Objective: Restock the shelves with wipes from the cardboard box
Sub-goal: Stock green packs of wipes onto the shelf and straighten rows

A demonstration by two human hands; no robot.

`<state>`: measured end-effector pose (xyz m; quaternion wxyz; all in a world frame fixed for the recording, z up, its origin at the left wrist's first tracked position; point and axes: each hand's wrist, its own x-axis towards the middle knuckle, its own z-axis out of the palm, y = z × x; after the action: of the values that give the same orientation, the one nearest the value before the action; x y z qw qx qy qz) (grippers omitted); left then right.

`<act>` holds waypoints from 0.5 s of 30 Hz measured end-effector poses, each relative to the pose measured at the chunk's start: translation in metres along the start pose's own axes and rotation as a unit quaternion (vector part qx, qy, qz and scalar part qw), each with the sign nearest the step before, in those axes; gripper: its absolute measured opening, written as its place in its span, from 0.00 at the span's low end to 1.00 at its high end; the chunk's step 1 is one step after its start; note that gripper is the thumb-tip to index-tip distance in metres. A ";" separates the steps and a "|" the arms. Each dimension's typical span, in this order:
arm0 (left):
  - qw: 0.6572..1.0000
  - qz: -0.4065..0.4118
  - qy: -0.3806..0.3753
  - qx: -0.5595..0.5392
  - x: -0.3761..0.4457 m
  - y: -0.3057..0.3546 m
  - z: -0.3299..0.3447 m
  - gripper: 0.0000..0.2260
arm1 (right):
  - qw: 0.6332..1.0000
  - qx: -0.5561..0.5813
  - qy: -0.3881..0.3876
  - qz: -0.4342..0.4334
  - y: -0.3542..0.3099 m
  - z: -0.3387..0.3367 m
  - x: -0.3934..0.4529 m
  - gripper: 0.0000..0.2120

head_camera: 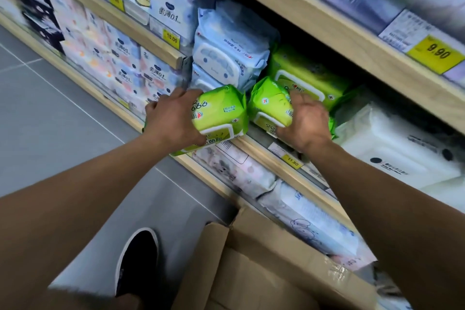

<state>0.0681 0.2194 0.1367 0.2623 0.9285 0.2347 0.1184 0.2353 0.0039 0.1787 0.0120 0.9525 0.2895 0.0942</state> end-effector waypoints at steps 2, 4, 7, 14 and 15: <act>1.000 0.001 0.007 -0.005 0.002 0.001 0.003 0.44 | 1.000 0.005 0.001 -0.003 -0.001 0.003 0.005 0.46; 1.000 -0.001 0.010 -0.005 0.003 0.001 0.005 0.44 | 1.000 0.002 -0.013 -0.001 -0.002 0.008 0.009 0.46; 1.000 -0.001 0.013 -0.004 0.004 -0.001 0.007 0.44 | 0.999 -0.001 -0.047 0.013 -0.002 0.023 0.014 0.47; 1.000 -0.005 0.008 0.006 0.005 0.001 0.009 0.44 | 0.997 0.011 -0.066 0.026 0.003 0.032 0.013 0.43; 1.000 -0.004 0.010 0.006 0.004 0.001 0.009 0.44 | 0.999 -0.002 -0.043 0.015 0.002 0.032 0.009 0.41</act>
<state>0.0751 0.2165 0.1305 0.2545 0.9280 0.2418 0.1249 0.2493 0.0083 0.1488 0.0249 0.9599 0.2741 0.0538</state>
